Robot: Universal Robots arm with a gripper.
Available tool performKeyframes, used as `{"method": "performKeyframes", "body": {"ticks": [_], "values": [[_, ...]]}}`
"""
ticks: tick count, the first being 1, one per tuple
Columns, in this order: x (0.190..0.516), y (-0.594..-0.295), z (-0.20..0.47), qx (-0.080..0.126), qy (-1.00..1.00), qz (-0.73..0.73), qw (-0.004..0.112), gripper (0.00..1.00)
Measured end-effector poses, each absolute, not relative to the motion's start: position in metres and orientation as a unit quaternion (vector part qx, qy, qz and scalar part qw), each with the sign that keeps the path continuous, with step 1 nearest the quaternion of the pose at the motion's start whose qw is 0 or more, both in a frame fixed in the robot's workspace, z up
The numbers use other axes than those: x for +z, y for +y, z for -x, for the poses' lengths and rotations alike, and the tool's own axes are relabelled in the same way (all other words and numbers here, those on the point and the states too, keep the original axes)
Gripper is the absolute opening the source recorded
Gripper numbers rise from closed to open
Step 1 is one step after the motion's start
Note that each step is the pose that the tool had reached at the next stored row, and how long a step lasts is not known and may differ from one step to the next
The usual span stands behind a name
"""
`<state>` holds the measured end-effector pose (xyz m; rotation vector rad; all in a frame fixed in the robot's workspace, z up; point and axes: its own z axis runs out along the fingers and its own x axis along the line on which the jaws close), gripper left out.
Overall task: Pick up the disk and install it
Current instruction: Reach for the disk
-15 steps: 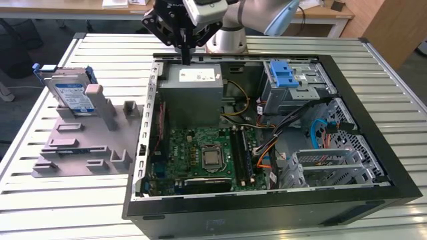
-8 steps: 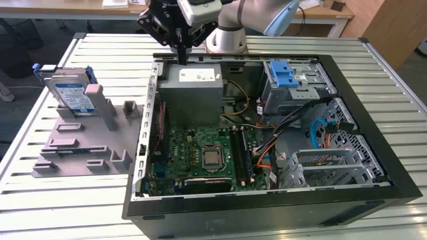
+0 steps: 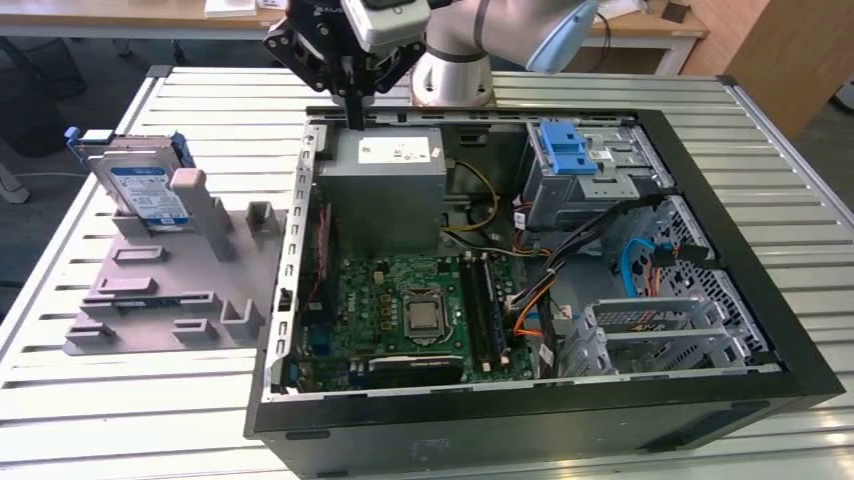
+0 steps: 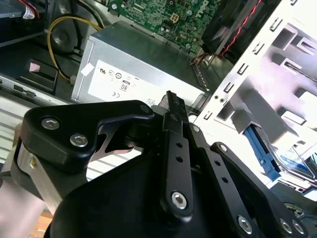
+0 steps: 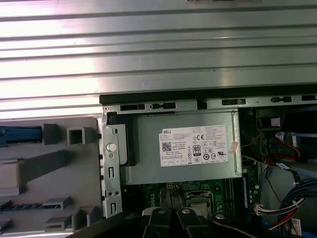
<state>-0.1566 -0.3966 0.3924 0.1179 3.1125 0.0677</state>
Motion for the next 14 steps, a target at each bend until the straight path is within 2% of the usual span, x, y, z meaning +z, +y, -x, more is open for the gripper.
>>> {"method": "performKeyframes", "body": {"ticks": [14], "values": [[0.392, -0.395, 0.171, 0.022, 0.999, -0.038, 0.013, 0.11]]}}
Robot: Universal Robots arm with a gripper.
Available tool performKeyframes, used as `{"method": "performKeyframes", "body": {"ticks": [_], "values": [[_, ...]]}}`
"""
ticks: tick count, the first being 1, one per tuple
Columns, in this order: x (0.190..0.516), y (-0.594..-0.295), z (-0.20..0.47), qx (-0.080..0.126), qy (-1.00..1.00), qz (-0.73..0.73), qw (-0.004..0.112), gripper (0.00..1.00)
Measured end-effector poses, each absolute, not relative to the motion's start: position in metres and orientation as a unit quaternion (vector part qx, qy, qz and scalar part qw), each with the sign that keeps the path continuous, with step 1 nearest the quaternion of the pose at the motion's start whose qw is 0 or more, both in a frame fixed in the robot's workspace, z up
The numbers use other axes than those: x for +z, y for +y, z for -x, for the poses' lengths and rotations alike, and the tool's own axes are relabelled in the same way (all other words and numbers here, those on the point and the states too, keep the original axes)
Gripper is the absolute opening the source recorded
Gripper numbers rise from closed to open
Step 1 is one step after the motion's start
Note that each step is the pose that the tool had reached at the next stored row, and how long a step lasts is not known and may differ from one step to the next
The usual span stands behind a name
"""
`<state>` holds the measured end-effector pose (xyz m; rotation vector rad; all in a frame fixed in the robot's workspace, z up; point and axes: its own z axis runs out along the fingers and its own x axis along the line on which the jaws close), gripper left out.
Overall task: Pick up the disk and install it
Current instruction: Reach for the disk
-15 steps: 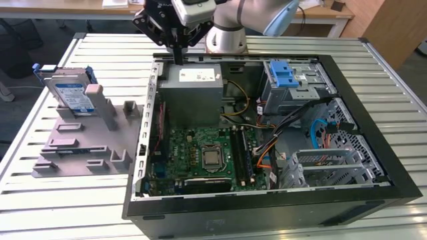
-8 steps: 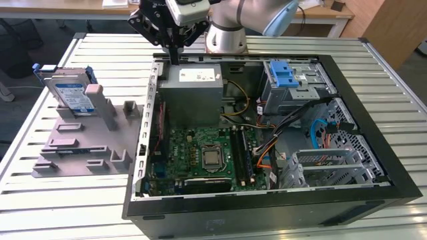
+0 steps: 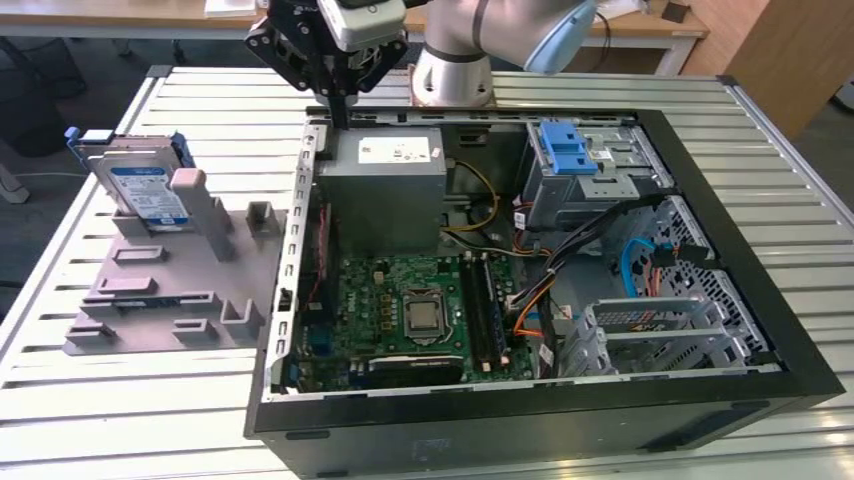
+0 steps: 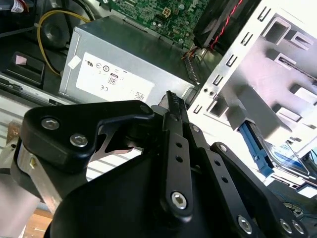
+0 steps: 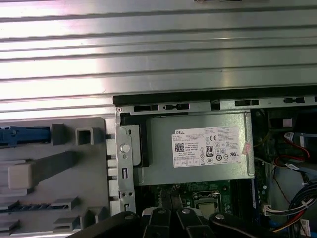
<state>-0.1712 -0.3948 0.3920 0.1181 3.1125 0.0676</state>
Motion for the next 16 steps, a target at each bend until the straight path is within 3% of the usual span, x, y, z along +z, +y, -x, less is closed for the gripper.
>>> {"method": "performKeyframes", "body": {"ticks": [16], "values": [[0.392, -0.382, 0.2, 0.022, 0.999, -0.038, 0.013, 0.11]]}}
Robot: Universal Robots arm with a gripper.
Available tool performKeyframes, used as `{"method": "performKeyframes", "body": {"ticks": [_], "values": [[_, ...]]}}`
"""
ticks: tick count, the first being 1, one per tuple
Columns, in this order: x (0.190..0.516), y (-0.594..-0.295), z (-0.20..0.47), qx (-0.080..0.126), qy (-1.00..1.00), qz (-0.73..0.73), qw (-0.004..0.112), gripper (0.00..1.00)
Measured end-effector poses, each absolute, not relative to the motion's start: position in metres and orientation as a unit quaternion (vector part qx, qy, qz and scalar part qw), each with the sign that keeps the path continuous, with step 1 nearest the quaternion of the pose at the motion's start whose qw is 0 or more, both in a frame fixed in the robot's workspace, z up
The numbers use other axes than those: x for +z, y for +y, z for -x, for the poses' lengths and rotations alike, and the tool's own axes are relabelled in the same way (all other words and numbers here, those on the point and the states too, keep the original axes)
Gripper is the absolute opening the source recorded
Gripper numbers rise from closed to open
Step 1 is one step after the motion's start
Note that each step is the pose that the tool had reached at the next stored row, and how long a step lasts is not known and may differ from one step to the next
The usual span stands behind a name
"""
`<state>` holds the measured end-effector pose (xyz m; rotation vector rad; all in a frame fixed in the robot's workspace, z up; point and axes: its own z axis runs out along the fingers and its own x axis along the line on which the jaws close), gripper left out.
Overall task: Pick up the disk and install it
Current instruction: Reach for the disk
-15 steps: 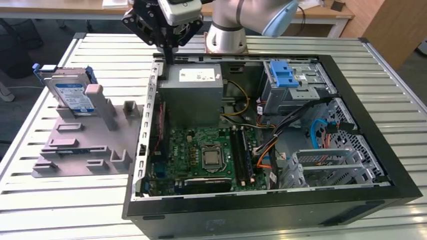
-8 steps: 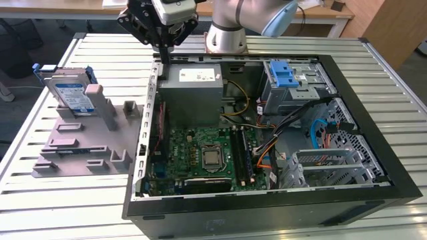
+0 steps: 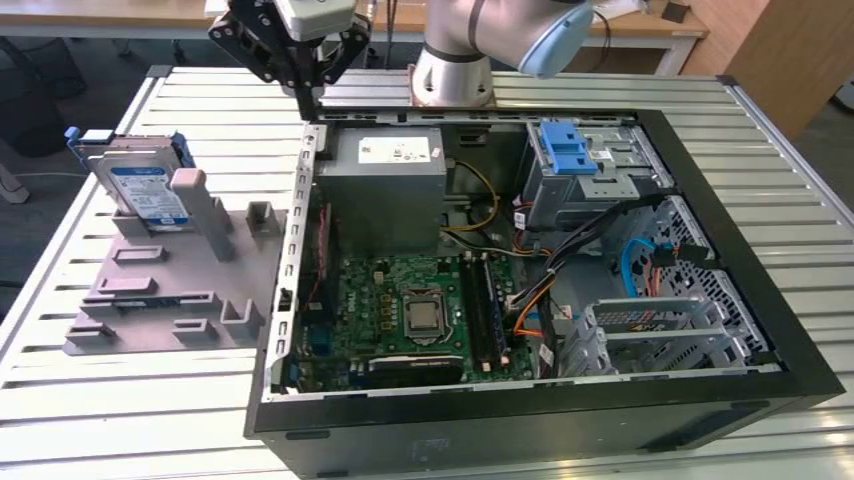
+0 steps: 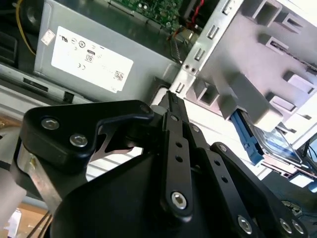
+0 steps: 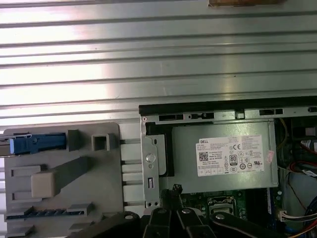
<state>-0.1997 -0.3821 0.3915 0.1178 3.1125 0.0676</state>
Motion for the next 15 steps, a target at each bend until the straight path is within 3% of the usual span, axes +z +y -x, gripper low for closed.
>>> {"method": "performKeyframes", "body": {"ticks": [15], "values": [[0.391, -0.376, 0.237, 0.022, 0.999, -0.038, 0.013, 0.11]]}}
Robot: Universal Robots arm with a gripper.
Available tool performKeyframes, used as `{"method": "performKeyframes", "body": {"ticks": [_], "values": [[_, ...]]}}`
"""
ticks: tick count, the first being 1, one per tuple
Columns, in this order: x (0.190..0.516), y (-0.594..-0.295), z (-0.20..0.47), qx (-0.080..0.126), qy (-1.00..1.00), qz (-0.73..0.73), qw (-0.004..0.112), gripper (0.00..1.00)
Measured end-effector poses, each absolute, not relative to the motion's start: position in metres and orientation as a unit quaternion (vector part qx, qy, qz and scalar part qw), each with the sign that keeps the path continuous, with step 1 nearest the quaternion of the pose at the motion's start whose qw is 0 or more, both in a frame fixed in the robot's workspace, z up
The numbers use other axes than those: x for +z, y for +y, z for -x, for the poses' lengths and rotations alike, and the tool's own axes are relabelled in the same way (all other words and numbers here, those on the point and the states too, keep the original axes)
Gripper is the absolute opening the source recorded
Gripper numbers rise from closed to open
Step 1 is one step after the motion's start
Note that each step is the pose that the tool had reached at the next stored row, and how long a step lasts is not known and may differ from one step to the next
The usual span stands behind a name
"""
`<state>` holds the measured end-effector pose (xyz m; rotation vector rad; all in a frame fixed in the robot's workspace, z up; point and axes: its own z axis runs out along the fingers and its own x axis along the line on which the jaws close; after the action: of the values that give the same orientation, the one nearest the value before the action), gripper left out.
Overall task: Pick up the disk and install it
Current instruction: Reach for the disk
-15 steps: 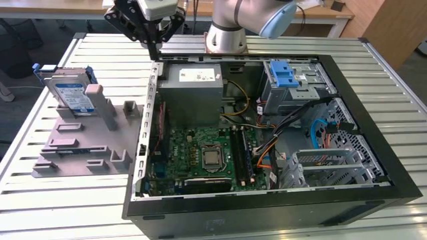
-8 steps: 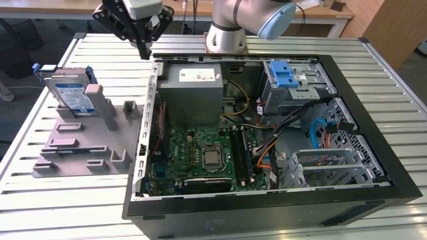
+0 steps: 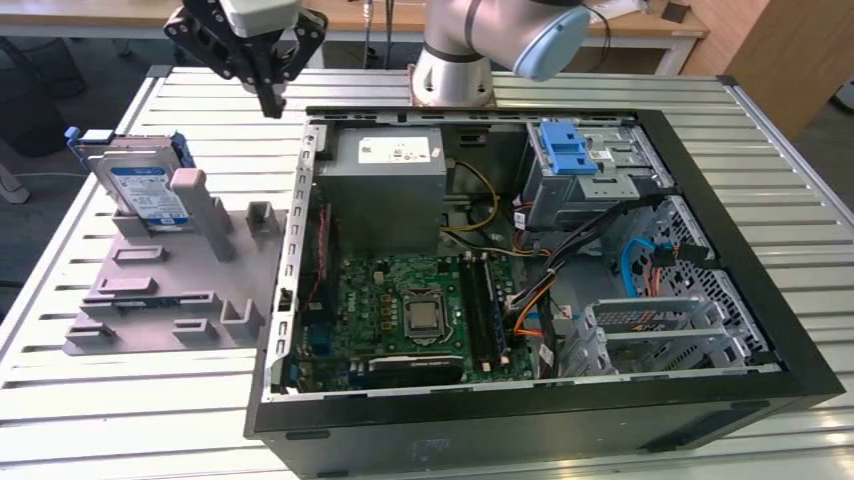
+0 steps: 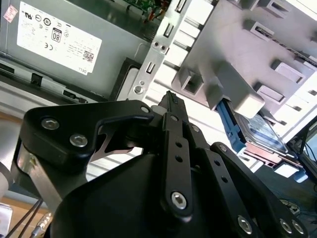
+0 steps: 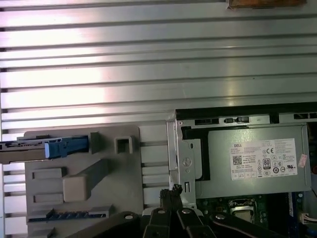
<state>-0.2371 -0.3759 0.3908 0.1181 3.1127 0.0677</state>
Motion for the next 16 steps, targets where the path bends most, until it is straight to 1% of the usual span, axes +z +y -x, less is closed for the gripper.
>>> {"method": "performKeyframes", "body": {"ticks": [16], "values": [[0.39, -0.369, 0.267, 0.022, 0.999, -0.038, 0.013, 0.11]]}}
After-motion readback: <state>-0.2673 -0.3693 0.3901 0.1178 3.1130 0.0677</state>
